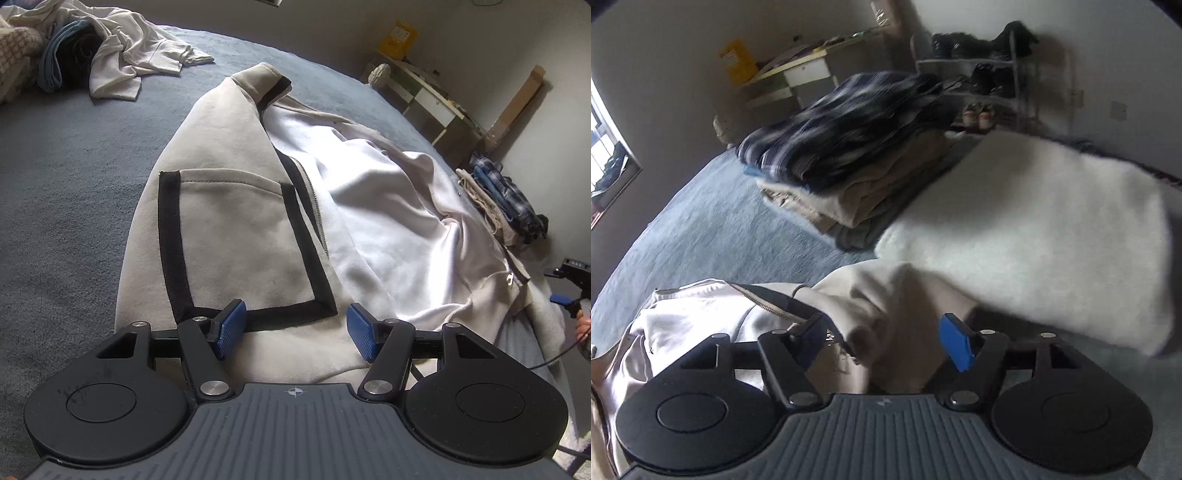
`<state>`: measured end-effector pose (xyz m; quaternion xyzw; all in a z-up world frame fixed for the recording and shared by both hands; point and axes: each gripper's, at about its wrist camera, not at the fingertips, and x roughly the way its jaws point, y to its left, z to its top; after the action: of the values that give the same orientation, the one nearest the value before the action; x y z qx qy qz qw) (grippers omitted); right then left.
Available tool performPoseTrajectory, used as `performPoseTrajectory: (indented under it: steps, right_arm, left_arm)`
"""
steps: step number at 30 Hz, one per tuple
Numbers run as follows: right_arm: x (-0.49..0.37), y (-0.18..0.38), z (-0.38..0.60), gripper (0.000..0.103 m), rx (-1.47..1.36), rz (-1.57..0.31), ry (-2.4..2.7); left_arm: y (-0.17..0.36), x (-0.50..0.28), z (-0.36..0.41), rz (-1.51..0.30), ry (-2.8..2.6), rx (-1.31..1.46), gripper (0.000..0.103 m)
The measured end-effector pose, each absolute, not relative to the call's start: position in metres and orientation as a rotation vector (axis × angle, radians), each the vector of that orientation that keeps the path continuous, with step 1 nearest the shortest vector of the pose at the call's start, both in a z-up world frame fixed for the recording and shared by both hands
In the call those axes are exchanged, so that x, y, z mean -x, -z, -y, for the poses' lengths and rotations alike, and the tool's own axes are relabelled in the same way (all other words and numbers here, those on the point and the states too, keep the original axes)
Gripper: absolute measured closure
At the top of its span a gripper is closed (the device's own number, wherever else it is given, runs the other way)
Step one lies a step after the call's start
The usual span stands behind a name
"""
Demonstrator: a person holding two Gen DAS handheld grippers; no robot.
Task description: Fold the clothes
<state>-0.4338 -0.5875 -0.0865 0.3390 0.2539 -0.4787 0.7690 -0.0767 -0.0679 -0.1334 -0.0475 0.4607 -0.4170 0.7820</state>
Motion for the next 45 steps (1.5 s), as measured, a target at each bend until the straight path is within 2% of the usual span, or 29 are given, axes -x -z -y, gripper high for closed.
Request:
performPoseTrajectory:
  steps: [4, 8, 12, 18, 24, 25, 28, 32, 39, 45]
  right_arm:
    - [0.410, 0.071, 0.530, 0.031, -0.780, -0.514, 0.683]
    - [0.344, 0.094, 0.461, 0.031, -0.898, -0.688, 0.202]
    - [0.294, 0.136, 0.390, 0.032, -1.000, -0.922, -0.034]
    - [0.294, 0.175, 0.351, 0.032, -1.118, -1.058, -0.065]
    - [0.298, 0.173, 0.329, 0.043, -1.207, -0.985, -0.165]
    - [0.295, 0.172, 0.324, 0.050, -1.187, -0.985, -0.167]
    - [0.287, 0.168, 0.310, 0.082, -1.152, -0.970, -0.190]
    - [0.283, 0.144, 0.316, 0.089, -1.117, -0.833, -0.209]
    - [0.319, 0.100, 0.410, 0.090, -1.221, -0.430, 0.003]
    - [0.366, 0.102, 0.475, 0.089, -1.308, -0.200, 0.177]
  left_arm:
    - [0.132, 0.077, 0.061, -0.990, 0.906, 0.137, 0.042]
    - [0.124, 0.081, 0.047, -0.957, 0.902, 0.160, 0.042]
    - [0.120, 0.081, 0.026, -0.939, 0.879, 0.187, 0.042]
    - [0.130, 0.075, -0.003, -0.957, 0.800, 0.235, 0.042]
    - [0.144, 0.068, -0.022, -0.981, 0.731, 0.272, 0.042]
    - [0.145, 0.067, -0.024, -0.986, 0.722, 0.285, 0.042]
    - [0.143, 0.065, -0.033, -0.966, 0.694, 0.309, 0.042]
    - [0.143, 0.065, -0.036, -0.965, 0.695, 0.305, 0.042]
    - [0.151, 0.071, -0.022, -1.021, 0.774, 0.229, 0.042]
    - [0.159, 0.083, 0.001, -1.085, 0.880, 0.140, 0.042]
